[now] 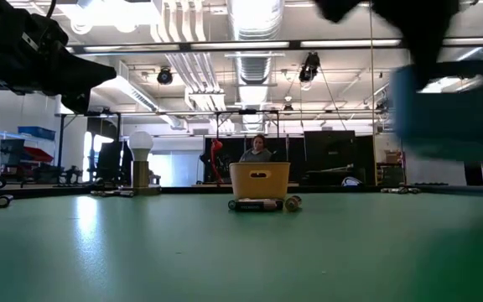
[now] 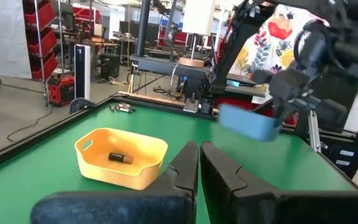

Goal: Sort batteries
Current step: Move the blue bin to the top of the table

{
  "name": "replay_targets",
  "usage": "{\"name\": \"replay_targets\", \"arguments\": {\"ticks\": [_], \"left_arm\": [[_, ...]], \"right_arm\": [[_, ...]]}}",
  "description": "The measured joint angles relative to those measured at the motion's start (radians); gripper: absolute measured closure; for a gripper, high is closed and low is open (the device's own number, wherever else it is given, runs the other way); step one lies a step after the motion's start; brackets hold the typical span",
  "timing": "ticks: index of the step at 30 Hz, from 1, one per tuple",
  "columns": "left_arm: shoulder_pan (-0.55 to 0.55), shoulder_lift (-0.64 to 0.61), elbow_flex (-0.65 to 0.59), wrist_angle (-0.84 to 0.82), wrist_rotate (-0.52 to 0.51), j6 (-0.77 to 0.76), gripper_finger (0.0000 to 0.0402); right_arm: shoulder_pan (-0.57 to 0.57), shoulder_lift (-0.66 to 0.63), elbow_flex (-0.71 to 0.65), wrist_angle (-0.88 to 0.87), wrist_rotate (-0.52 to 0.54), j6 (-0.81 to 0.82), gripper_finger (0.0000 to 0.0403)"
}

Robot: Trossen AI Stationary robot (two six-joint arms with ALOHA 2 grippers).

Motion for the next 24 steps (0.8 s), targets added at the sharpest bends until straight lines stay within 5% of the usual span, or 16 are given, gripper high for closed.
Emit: {"name": "replay_targets", "arguments": {"ticks": [3,12,24], "left_arm": [[0.000,0.002,0.000,-0.003,-0.008,0.010,0.0401],[0.000,0.012,0.000,-0.019,-0.017,0.006,0.0401],[0.000,0.047,0.000,-0.034,-0.107,-0.024,0.0401]], "right_arm": [[-0.077,-0.015,-0.033,0.002,0.122,-0.283,0.0390],[-0.334,-0.091,-0.224,-0.008,0.196,-0.810,0.0391],[-0.568,-0.151,-0.441,0.311,0.201,-1.095,0.0391]]}}
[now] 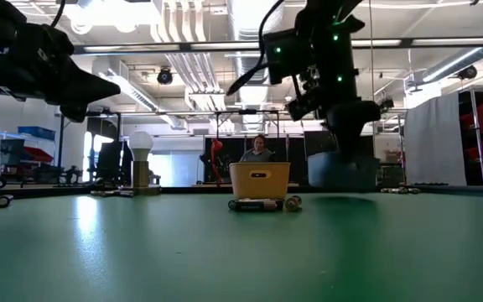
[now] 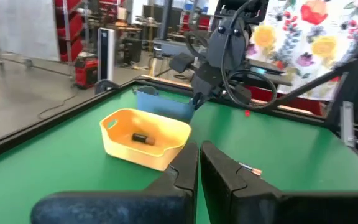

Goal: Sort batteries
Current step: Move the blue bin to the top of the table

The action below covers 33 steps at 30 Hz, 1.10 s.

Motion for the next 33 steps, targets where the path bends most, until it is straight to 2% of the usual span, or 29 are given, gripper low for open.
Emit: {"name": "replay_targets", "arguments": {"ticks": [5,12,17,27,30,33], "left_arm": [[0.000,0.012,0.000,0.012,-0.056,-0.004,0.0401],[0.000,0.025,0.000,0.108,-0.058,0.001,0.0401],[0.000,0.029,0.000,0.122,-0.055,0.001,0.0401],[-0.001,0.026,0.000,0.230,0.216,0.020,0.0393],[-0.001,0.026,0.003,0.222,0.267,-0.001,0.0369],[-0.010,0.027,0.066,0.119,0.314,-0.023,0.0335]], "right_arm": [[-0.026,0.024,-0.002,0.007,-0.002,-0.047,0.0391],[-0.026,0.027,-0.002,0.039,-0.019,-0.034,0.0390],[-0.025,0.027,-0.001,0.050,-0.074,-0.039,0.0390],[-0.024,0.028,-0.001,0.053,-0.086,-0.020,0.0386],[-0.020,0.028,0.008,0.048,-0.084,-0.031,0.0360],[-0.011,0.028,0.029,0.029,-0.077,-0.039,0.0317]]}}
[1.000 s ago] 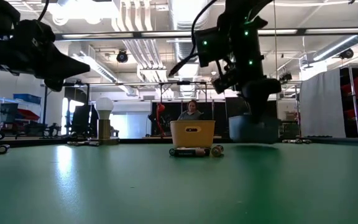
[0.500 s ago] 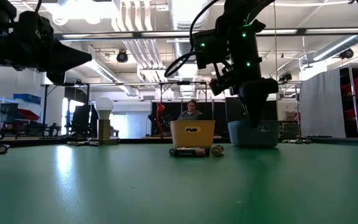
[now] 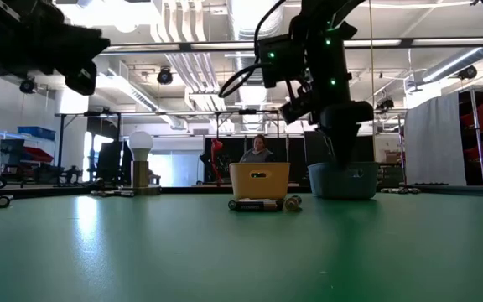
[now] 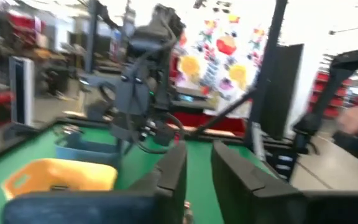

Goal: Sort batteries
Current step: Move the blue bin to the top of the table, then move the green bin to the top of the table

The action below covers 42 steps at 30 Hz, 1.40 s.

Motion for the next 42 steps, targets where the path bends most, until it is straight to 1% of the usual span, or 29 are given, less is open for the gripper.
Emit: {"name": "replay_targets", "arguments": {"ticks": [4,6,8,11,14,16,20,25,27,30,33,36,42], "left_arm": [[-0.043,0.002,0.133,-0.280,0.004,0.008,0.0290],[-0.085,0.004,0.182,-0.362,0.004,0.013,0.0274],[-0.144,0.003,0.200,-0.376,0.008,0.010,0.0264],[-0.254,0.011,0.192,-0.374,0.023,-0.014,0.0260],[-0.380,0.027,0.168,-0.374,0.006,-0.111,0.0260],[-0.473,0.045,0.153,-0.379,-0.050,-0.192,0.0260],[-0.671,0.116,0.149,-0.378,-0.203,-0.338,0.0260],[-0.908,0.254,0.192,-0.394,-0.385,-0.540,0.0260],[-0.982,0.318,0.221,-0.442,-0.439,-0.648,0.0260],[-1.075,0.426,0.274,-0.541,-0.462,-0.814,0.0260],[-1.141,0.544,0.338,-0.625,-0.473,-0.955,0.0260],[-1.179,0.675,0.417,-0.673,-0.475,-1.015,0.0260],[-1.235,0.935,0.588,-0.755,-0.477,-1.005,0.0260]], "right_arm": [[0.017,0.000,0.058,-0.045,0.001,0.012,0.0258],[0.032,0.000,0.098,-0.077,0.003,0.040,0.0234],[0.054,0.000,0.138,-0.099,0.003,0.079,0.0214],[0.103,0.000,0.196,-0.105,0.003,0.133,0.0194],[0.169,-0.001,0.242,-0.103,0.048,0.171,0.0183],[0.215,-0.001,0.261,-0.099,0.096,0.195,0.0179],[0.292,-0.001,0.284,-0.078,0.191,0.249,0.0175],[0.345,-0.002,0.283,-0.029,0.253,0.287,0.0176],[0.354,-0.002,0.282,-0.016,0.286,0.295,0.0176],[0.353,0.000,0.281,0.002,0.330,0.297,0.0176],[0.350,0.001,0.271,0.027,0.381,0.293,0.0176],[0.346,0.001,0.263,0.041,0.410,0.292,0.0176],[0.351,0.002,0.241,0.046,0.414,0.300,0.0177]]}}
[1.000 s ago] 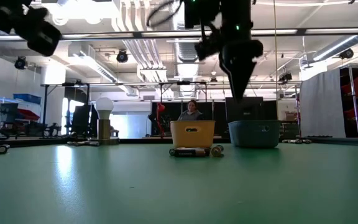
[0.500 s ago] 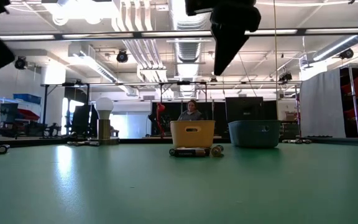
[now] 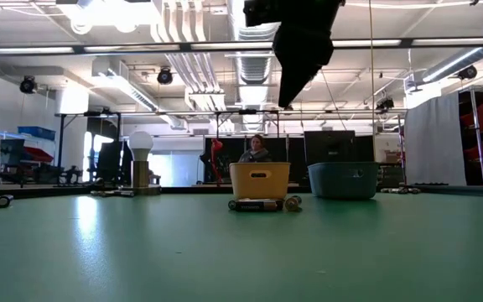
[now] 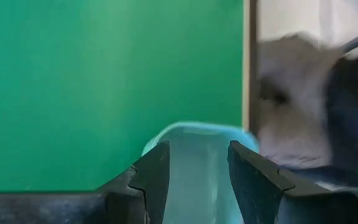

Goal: Sort batteries
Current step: Move the green bin to the top of the table

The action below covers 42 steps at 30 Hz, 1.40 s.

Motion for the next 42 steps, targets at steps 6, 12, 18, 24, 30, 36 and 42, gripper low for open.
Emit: {"name": "replay_targets", "arguments": {"ticks": [6,12,18,24,30,36,42], "left_arm": [[-0.061,0.189,0.086,-0.197,0.000,-0.051,0.0260],[-0.067,0.258,0.088,-0.219,0.021,-0.072,0.0260],[-0.067,0.285,0.064,-0.205,0.191,-0.125,0.0300],[-0.064,0.311,0.061,-0.201,0.216,-0.122,0.0393],[-0.003,0.304,0.062,-0.207,0.215,-0.008,0.0400],[0.180,0.270,0.166,-0.390,0.207,0.463,0.0401],[0.458,0.251,0.254,-0.459,0.130,1.052,0.0401]], "right_arm": [[0.003,0.000,-0.048,0.004,0.004,0.035,0.0177],[0.012,0.000,-0.087,0.005,0.003,0.068,0.0177],[0.038,0.000,-0.096,0.004,0.000,0.100,0.0177],[0.061,0.000,-0.097,0.004,0.001,0.113,0.0177],[0.094,0.000,-0.095,-0.005,0.003,0.114,0.0177],[0.123,-0.001,-0.091,-0.006,0.003,0.124,0.0177],[0.148,-0.002,-0.091,-0.065,0.004,0.242,0.0177]]}}
